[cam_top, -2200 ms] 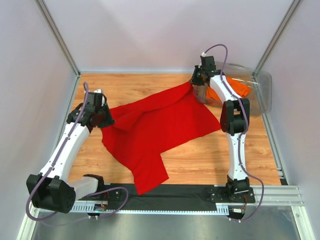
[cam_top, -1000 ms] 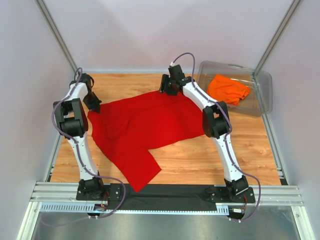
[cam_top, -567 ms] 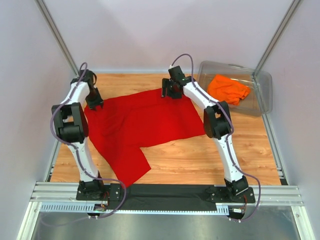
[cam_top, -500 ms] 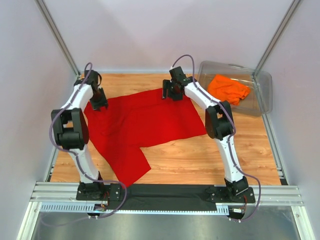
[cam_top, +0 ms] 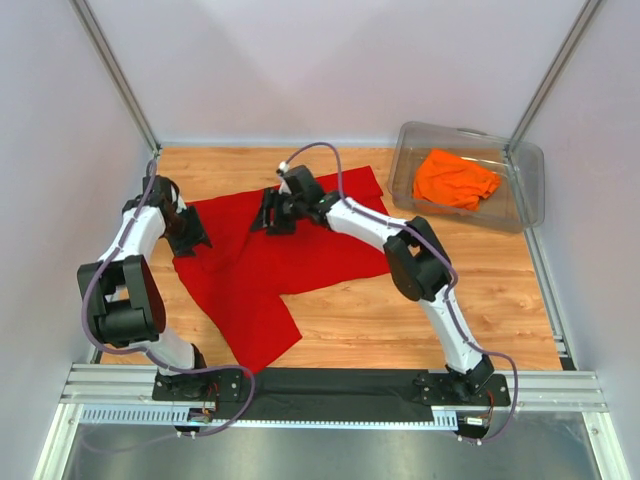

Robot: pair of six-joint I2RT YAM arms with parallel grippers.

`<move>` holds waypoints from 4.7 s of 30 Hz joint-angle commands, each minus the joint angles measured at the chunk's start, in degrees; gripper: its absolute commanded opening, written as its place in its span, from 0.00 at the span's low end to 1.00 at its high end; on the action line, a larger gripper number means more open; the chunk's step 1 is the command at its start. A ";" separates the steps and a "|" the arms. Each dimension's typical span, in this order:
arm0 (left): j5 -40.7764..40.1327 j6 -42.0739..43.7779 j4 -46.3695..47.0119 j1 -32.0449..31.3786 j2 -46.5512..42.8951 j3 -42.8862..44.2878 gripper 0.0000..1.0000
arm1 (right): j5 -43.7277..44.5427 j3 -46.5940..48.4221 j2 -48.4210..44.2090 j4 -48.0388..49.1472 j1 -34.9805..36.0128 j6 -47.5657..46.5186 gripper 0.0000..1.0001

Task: Fold and stack the t-shirts
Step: Fold the tshirt

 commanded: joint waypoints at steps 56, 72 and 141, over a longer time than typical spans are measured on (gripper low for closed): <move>11.84 -1.73 8.96 9.41 13.27 9.98 0.00 | -1.75 6.24 6.92 11.73 2.36 7.22 0.31; 10.17 -1.29 8.88 9.49 15.04 14.20 0.00 | -0.59 7.46 12.53 11.90 4.99 10.37 0.27; 13.95 -11.92 25.47 9.23 -0.99 -1.39 0.34 | 16.00 16.48 5.21 -19.13 -13.54 -13.71 0.49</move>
